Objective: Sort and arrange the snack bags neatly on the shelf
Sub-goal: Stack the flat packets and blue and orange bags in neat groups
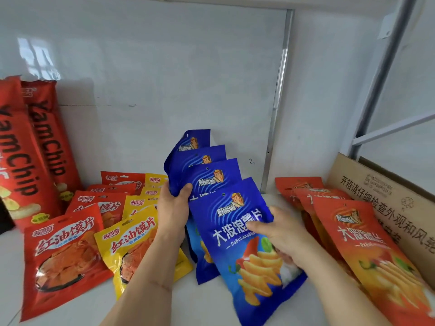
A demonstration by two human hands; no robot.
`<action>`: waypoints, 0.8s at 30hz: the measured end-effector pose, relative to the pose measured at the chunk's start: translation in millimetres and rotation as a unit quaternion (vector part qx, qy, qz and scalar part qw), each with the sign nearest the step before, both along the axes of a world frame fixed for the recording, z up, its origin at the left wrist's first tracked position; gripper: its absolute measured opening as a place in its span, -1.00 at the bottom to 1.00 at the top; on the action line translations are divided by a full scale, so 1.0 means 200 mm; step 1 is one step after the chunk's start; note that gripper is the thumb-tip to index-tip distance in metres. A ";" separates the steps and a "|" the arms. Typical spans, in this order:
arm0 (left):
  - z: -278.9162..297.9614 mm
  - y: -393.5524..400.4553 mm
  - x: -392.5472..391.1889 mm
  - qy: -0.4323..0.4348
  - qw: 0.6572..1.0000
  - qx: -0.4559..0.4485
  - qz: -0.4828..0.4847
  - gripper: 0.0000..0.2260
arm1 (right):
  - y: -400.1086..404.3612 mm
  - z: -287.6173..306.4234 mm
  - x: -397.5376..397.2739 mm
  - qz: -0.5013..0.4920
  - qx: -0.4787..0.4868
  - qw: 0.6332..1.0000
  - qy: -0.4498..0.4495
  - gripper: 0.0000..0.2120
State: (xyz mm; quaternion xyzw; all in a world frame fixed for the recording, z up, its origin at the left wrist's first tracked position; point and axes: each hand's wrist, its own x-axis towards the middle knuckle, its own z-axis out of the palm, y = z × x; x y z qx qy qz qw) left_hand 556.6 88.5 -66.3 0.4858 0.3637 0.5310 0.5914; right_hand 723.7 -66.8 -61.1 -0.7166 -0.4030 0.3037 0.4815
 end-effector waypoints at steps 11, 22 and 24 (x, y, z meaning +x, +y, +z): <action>0.01 -0.03 0.04 -0.058 0.991 -0.101 -0.068 -0.83 | 0.05 -0.10 -0.05 -0.075 -0.001 0.995 -0.058 -0.64; 0.02 -0.09 0.01 -0.071 0.983 -0.038 -0.164 -0.42 | 0.06 -0.20 -0.10 -0.099 0.004 0.991 -0.094 -0.61; 0.01 -0.09 0.00 -0.060 0.980 -0.010 -0.188 -0.22 | 0.06 -0.21 -0.10 -0.111 0.004 0.990 -0.091 -0.57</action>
